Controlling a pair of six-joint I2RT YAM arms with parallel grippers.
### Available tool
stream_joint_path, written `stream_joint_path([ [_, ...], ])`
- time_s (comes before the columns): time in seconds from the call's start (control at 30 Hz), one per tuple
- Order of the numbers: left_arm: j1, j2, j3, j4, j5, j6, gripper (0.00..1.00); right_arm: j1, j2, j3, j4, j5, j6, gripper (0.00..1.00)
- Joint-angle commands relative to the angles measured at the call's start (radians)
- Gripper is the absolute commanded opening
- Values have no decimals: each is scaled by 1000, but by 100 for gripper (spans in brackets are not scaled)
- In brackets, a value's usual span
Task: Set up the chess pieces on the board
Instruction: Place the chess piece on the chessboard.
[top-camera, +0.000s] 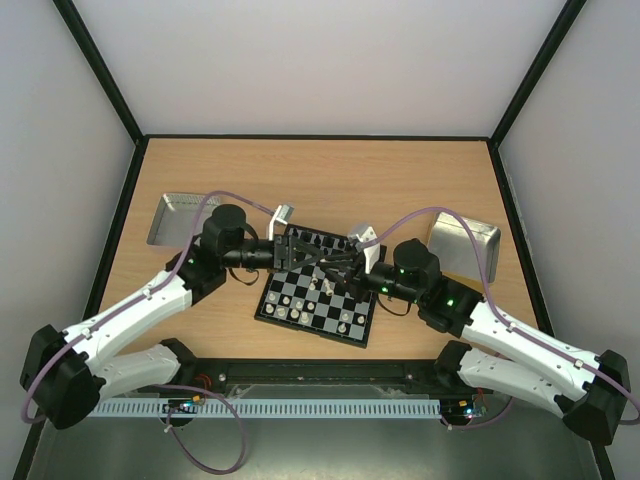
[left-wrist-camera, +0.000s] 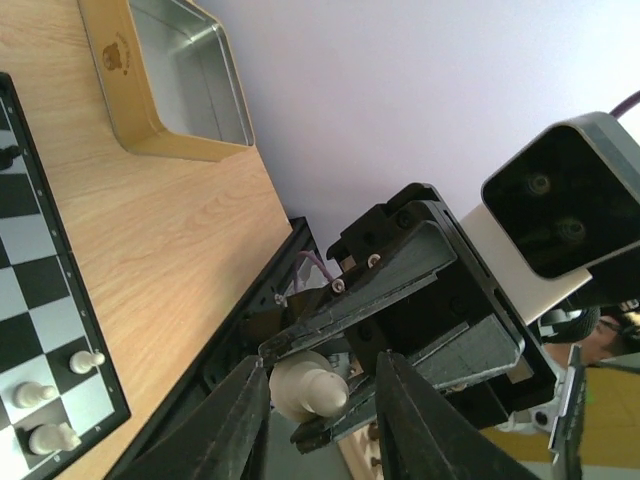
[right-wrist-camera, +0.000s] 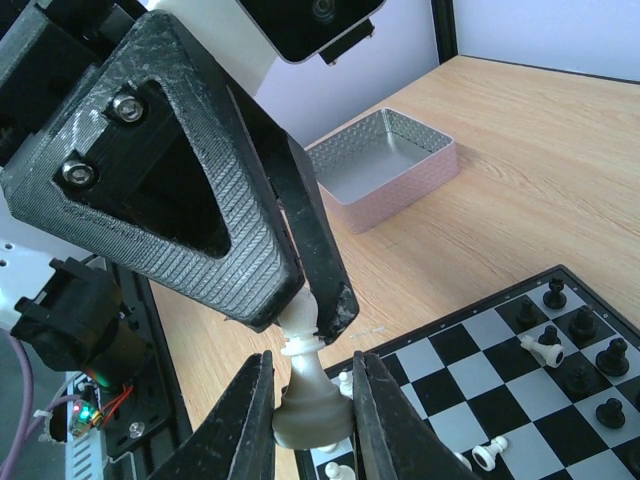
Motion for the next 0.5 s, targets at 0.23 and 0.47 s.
stream_joint_path([
  [0.23,-10,15,-21,67,25,1,21,-1,8,3,0,-11,-7,7],
  [0.47,-15,18,-15,75,31,8,6,-2,19,11,-7,-5,8,12],
])
